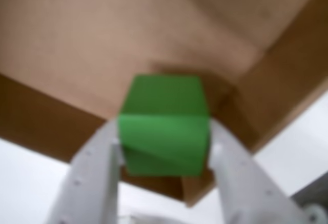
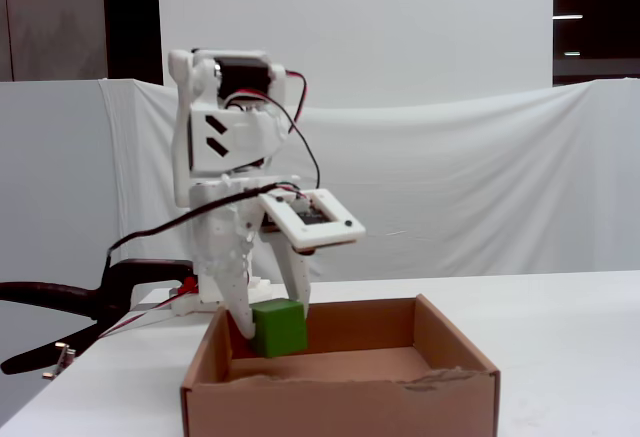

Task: Grasp a green cube and put it in a box.

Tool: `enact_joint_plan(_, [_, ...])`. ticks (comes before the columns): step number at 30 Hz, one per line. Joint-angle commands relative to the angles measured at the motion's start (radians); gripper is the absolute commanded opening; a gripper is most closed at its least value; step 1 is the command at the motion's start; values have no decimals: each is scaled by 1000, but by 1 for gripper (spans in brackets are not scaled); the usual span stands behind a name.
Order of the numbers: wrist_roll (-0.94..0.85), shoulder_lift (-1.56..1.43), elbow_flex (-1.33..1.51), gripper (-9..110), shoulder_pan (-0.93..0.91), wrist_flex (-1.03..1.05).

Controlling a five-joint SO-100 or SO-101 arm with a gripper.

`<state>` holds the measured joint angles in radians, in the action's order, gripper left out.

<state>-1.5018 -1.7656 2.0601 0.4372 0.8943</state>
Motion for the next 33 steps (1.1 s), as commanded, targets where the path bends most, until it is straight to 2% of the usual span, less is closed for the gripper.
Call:
enact_joint_plan(1, [-18, 5, -3, 12, 11, -14])
enact_joint_plan(33, [-14, 52, 41, 13, 14, -107])
